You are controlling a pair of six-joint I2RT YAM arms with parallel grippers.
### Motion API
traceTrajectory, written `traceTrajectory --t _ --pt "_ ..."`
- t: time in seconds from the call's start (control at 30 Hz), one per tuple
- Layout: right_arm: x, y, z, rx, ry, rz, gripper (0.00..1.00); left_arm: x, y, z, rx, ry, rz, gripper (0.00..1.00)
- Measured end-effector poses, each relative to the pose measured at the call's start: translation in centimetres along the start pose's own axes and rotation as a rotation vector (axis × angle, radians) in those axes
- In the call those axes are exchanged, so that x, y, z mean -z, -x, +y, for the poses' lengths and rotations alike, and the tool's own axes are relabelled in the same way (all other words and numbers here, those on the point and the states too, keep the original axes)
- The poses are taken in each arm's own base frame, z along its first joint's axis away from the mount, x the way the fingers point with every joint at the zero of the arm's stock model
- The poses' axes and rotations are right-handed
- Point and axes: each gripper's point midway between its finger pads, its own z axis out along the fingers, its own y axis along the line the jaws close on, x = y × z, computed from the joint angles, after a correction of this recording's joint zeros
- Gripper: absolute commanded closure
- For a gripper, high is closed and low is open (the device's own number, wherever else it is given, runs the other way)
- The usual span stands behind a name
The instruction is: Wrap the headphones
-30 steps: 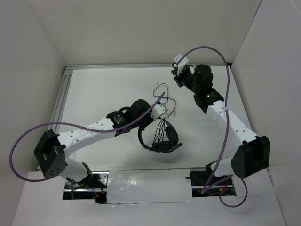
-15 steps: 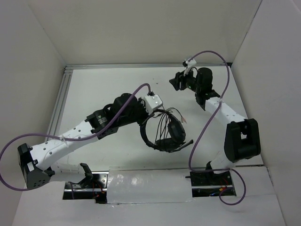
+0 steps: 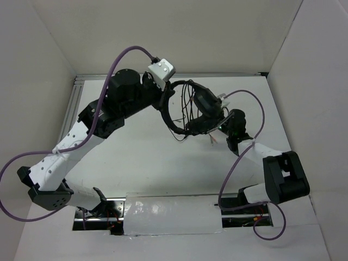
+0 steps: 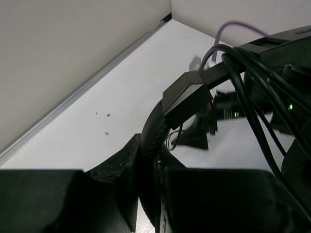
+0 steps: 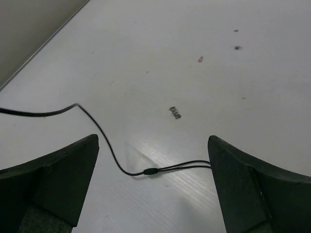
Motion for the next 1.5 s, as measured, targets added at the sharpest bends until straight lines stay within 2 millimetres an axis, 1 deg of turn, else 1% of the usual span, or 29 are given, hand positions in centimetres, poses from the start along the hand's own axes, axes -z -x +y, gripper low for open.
traceTrajectory --t 0.03,0.07,0.1,0.17,0.23,0.3,0.4,0.53,0.73,0.77,0.83,0.87,0.93,0.97,1.0,1.03,1.07,1.2,1.27,1.3,1.33,1.4,1.47,1.5 --pt "0.0 -0.7 1.1 -0.001 0.025 0.009 0.0 0.0 0.4 0.2 0.005 0.006 -0.002 1.0" --pt "0.2 -2.0 1.8 -0.01 0.037 0.027 0.0 -0.1 0.8 0.6 0.014 0.015 -0.003 1.0" --pt "0.0 -2.7 3.1 -0.008 0.071 0.043 0.0 -0.2 1.0 0.7 0.023 0.02 -0.004 1.0" --pt "-0.2 -4.7 5.5 0.005 0.114 0.079 0.0 -0.5 1.1 1.3 0.035 0.035 0.01 1.0" --pt "-0.5 -6.0 7.4 0.031 0.132 0.106 0.0 -0.7 0.9 1.6 0.052 0.044 0.029 1.0" --pt "-1.0 -6.5 8.9 0.059 0.148 0.111 0.0 -0.9 0.8 2.0 0.063 0.052 0.049 1.0" --pt "-1.9 -7.1 9.7 0.076 0.153 0.115 0.0 -1.0 1.1 2.1 0.085 0.057 0.064 1.0" --pt "-4.5 -7.5 9.9 0.085 0.127 0.142 0.0 -0.1 2.2 2.2 0.089 0.059 0.056 1.0" --pt "-8.2 -5.7 12.0 0.119 0.109 0.144 0.01 1.9 5.8 2.4 0.11 0.055 -0.026 1.0" --pt "-8.9 -5.4 12.3 0.126 0.102 0.148 0.02 2.1 6.2 2.4 0.111 0.054 -0.038 1.0" --pt "-10.3 -5.4 12.4 0.139 0.074 0.172 0.05 2.6 7.0 2.4 0.111 0.052 -0.059 1.0" --pt "-11.0 -5.4 12.5 0.143 0.058 0.183 0.1 2.8 7.3 2.4 0.112 0.051 -0.067 1.0" --pt "-12.1 -6.1 12.5 0.154 0.03 0.221 0.25 3.0 7.7 2.4 0.112 0.047 -0.078 1.0" --pt "-12.5 -6.5 12.5 0.153 0.016 0.241 0.36 3.1 7.8 2.3 0.112 0.046 -0.08 1.0" --pt "-12.9 -7.0 12.5 0.155 0.009 0.256 0.72 3.1 7.8 2.3 0.112 0.045 -0.08 1.0" --pt "-13.0 -7.5 12.3 0.158 0.0 0.269 0.86 3.1 7.8 2.3 0.112 0.046 -0.08 1.0" --pt "-12.8 -8.2 12.2 0.146 -0.006 0.288 1.0 3.1 7.8 2.4 0.112 0.048 -0.079 1.0" --pt "-11.4 -11.1 11.0 0.132 -0.03 0.344 1.0 3.1 7.6 3.2 0.111 0.096 -0.074 1.0" --pt "-9.6 -13.1 10.1 0.13 -0.044 0.39 1.0 2.9 7.1 4.3 0.115 0.139 -0.064 1.0" --pt "-8.5 -14.1 9.8 0.127 -0.051 0.412 1.0 2.7 6.6 5.0 0.117 0.156 -0.051 1.0" --pt "-7.3 -14.9 9.5 0.121 -0.056 0.429 1.0 2.5 6.2 6.0 0.122 0.181 -0.039 1.0" --pt "-4.6 -15.9 9.2 0.099 -0.069 0.455 1.0 1.9 5.2 9.1 0.142 0.249 -0.017 1.0" --pt "-2.5 -16.0 9.1 0.071 -0.085 0.456 1.0 1.3 3.8 12.8 0.174 0.328 0.007 1.0" --pt "-1.7 -15.7 9.0 0.057 -0.098 0.444 1.0 1.0 3.0 14.4 0.187 0.363 0.023 1.0"
